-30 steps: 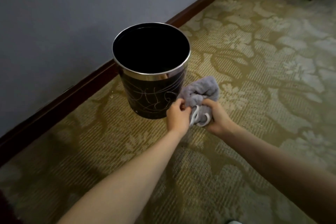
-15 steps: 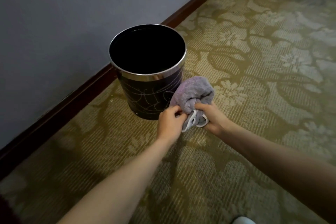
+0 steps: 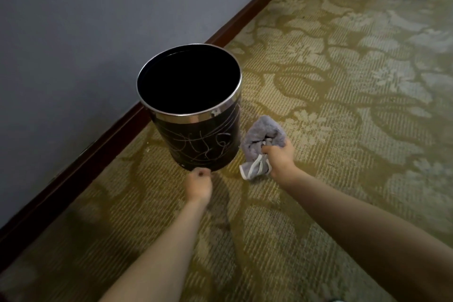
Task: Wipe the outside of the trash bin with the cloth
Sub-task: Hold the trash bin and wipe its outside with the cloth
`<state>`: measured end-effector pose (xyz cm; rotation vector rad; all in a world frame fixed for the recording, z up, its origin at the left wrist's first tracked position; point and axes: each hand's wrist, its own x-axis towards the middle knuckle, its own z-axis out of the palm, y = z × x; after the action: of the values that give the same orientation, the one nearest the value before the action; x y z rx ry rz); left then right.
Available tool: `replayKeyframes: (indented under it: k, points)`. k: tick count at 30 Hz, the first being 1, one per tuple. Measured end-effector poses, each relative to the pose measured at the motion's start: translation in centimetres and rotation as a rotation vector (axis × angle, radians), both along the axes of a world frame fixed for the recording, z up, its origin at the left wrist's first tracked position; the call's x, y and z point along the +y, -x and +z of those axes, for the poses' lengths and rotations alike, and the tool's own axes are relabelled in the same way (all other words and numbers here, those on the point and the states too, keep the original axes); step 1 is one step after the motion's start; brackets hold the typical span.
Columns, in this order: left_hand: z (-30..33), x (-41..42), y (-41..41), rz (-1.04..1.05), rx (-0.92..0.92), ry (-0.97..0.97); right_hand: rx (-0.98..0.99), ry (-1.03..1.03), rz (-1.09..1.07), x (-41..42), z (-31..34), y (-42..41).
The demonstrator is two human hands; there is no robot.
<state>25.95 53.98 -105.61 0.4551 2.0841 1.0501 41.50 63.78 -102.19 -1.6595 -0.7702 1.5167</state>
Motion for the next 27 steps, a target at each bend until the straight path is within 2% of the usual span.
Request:
replayKeyframes:
  k: [4,8,13,18,27]
  points:
    - [-0.5,-0.5,2.5,0.182,-0.183,-0.005,-0.093,-0.002,0.020,0.7,-0.3,1.9]
    - [-0.9,-2.0,4.2,0.248,-0.178,0.009,-0.246,-0.027,0.081,0.8,-0.5,3.5]
    - [-1.4,-4.0,5.6,0.298,-0.179,0.038,-0.302,-0.069,0.106,0.1,-1.2,4.1]
    - [-1.0,-3.8,6.0,0.318,-0.216,0.027,-0.077,0.052,-0.019,-0.2,-0.7,4.8]
    - [0.0,-2.8,6.5,0.314,-0.195,-0.001,0.194,0.027,-0.108,-2.0,4.0,5.0]
